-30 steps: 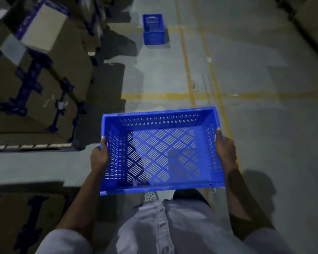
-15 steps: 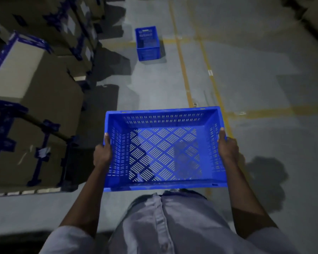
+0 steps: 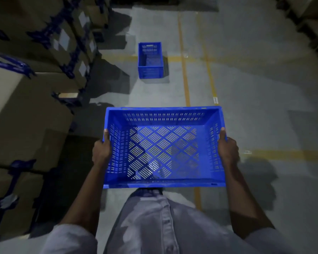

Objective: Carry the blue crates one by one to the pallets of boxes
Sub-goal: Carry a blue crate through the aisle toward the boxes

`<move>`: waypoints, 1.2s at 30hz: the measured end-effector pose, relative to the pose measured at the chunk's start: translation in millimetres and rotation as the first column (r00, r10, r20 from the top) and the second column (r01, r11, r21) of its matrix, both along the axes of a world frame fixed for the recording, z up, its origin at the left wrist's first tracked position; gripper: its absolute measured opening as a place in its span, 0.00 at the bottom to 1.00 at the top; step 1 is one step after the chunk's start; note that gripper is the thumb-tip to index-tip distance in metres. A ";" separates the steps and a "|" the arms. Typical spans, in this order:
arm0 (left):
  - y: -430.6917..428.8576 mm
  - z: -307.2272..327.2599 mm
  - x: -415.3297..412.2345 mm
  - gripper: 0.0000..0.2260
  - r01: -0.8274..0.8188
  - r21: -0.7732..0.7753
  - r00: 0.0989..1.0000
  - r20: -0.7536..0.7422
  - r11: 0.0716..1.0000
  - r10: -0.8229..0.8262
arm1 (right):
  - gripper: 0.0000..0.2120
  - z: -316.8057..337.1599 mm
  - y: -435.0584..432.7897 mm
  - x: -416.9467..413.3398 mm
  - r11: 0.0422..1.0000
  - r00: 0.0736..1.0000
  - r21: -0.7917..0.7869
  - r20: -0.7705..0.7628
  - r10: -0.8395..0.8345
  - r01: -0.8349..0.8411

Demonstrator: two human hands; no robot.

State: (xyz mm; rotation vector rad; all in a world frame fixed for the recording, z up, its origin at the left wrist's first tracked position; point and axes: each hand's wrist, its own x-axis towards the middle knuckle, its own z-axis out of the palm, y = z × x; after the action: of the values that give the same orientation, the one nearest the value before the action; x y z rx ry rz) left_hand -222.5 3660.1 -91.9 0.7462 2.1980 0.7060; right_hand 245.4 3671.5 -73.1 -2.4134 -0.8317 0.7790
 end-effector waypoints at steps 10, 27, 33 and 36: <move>287.3 17.8 10.7 0.55 0.003 -0.002 1.000 -0.015 1.000 -0.003 | 0.43 39.6 258.1 13.1 0.997 0.997 0.057 0.046 -0.054 0.051; 661.5 3.1 125.7 0.51 -0.055 -0.020 0.995 -0.086 0.998 0.053 | 0.42 45.7 717.3 127.3 0.993 0.991 0.026 0.076 0.114 -0.117; 770.1 11.5 140.1 0.46 -0.142 0.059 0.988 -0.052 0.988 0.145 | 0.47 41.2 886.0 131.3 0.975 0.973 0.053 0.097 0.209 -0.215; 828.1 4.3 140.1 0.45 -0.224 0.076 0.974 -0.016 0.972 0.226 | 0.48 31.8 963.1 121.9 0.962 0.961 0.066 0.097 0.258 -0.265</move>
State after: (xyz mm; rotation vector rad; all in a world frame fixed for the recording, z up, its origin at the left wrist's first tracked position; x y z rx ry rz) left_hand -82.4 4488.3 -87.7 0.5484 2.3130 0.8994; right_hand 367.3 4634.6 -41.3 -2.3099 -1.2128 0.7243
